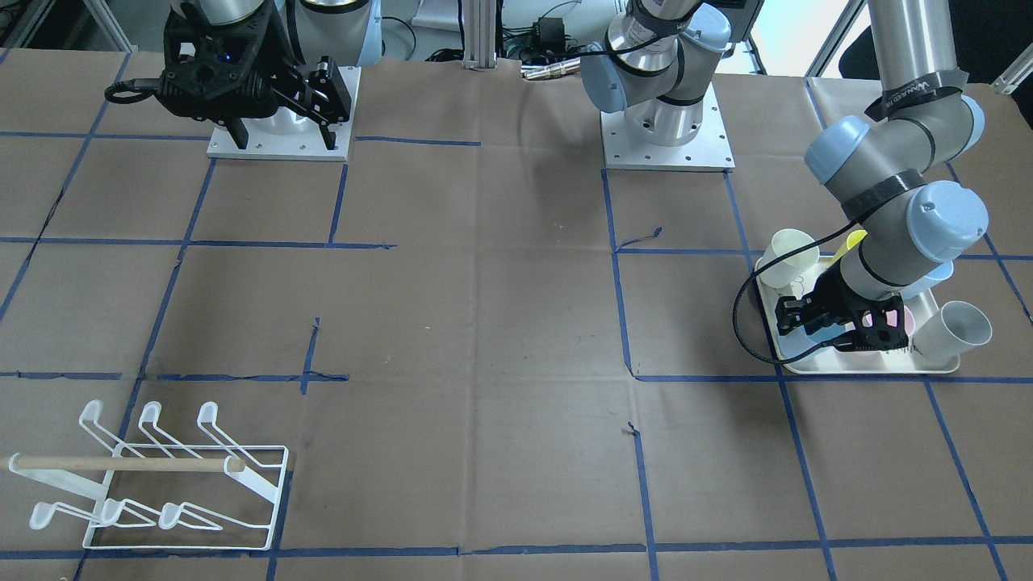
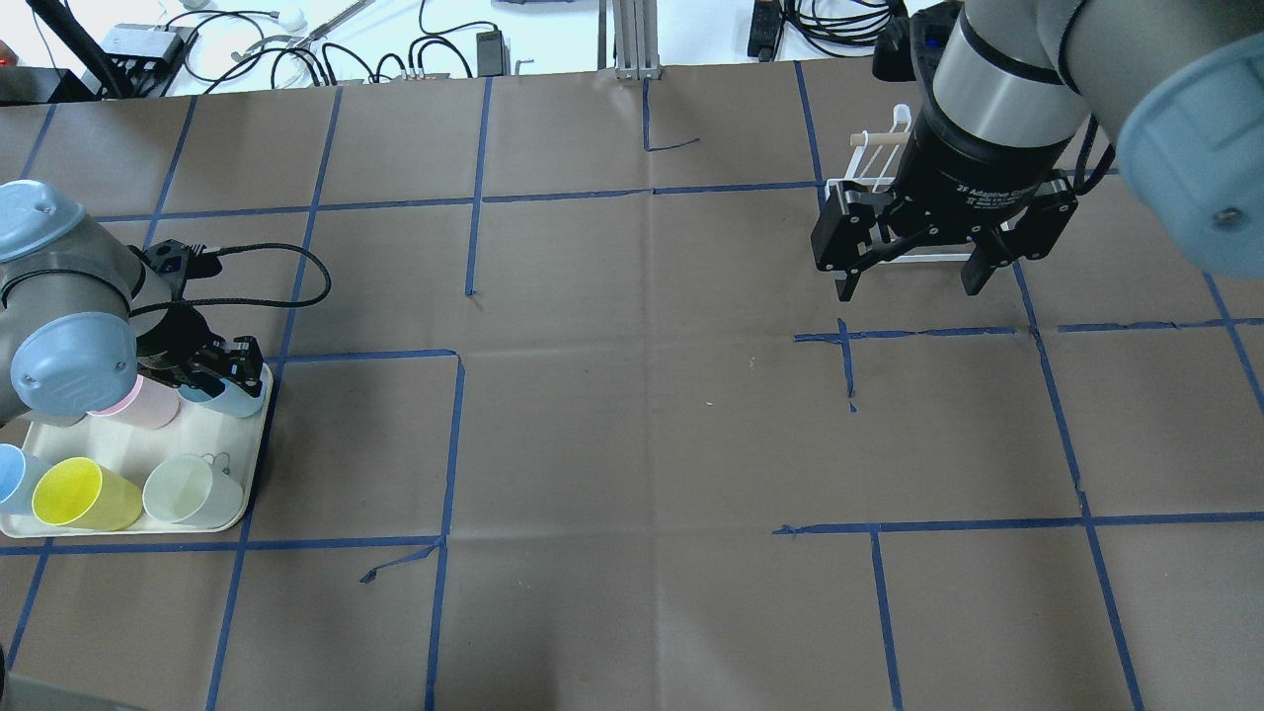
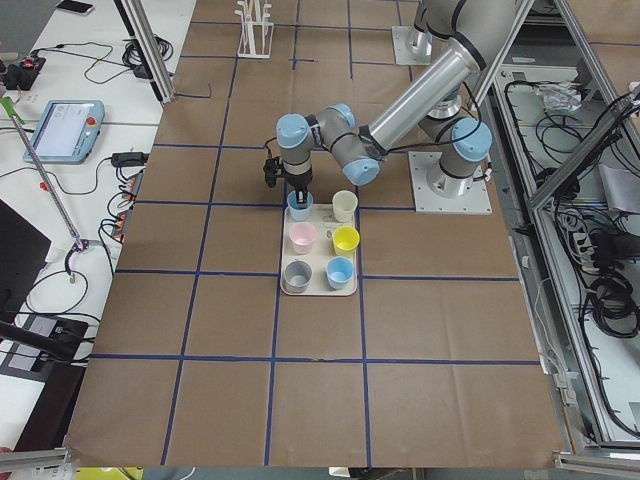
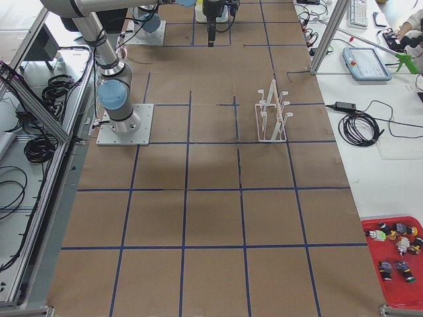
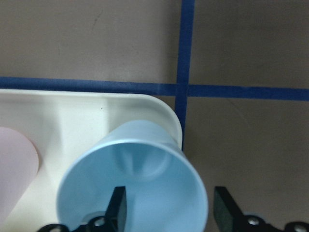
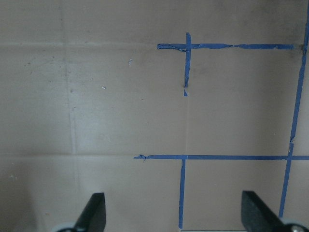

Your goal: Transfer IKEA cup to right arm and place on rack

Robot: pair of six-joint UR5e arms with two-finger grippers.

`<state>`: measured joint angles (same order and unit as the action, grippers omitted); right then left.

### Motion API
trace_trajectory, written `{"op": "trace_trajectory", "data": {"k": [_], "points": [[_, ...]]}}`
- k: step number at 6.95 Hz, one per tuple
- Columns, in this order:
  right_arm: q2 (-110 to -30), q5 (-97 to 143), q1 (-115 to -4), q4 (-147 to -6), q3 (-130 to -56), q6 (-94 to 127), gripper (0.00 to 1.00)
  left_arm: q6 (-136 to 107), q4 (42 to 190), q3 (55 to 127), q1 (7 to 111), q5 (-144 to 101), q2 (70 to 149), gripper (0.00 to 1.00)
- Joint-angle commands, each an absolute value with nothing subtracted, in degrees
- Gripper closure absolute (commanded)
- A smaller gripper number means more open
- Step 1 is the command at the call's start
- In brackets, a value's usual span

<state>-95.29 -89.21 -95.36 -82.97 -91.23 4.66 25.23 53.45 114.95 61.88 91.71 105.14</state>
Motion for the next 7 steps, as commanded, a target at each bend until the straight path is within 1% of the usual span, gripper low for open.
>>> {"op": "trace_trajectory", "data": {"k": [1, 2, 4, 6, 7], "points": [[-95.36, -89.21, -95.36, -82.97, -91.23, 4.66, 0.0, 24.88, 53.61, 114.26, 62.22, 91.85, 104.77, 1.0], [-95.27, -89.21, -95.36, -82.97, -91.23, 4.66, 0.0, 24.87, 54.66, 112.6, 62.4, 91.67, 104.5, 1.0], [-95.27, -89.21, -95.36, -82.97, -91.23, 4.66, 0.0, 24.52, 63.67, 106.21, 62.75, 91.06, 103.63, 1.0], [-95.36, -89.12, -95.36, -82.97, -91.23, 4.75, 0.0, 24.43, 75.61, 95.68, 63.8, 90.71, 102.92, 1.0], [-95.36, -89.03, -95.36, -82.97, -91.14, 4.75, 0.0, 24.43, 79.24, 91.1, 64.24, 89.14, 103.62, 1.0]]}}
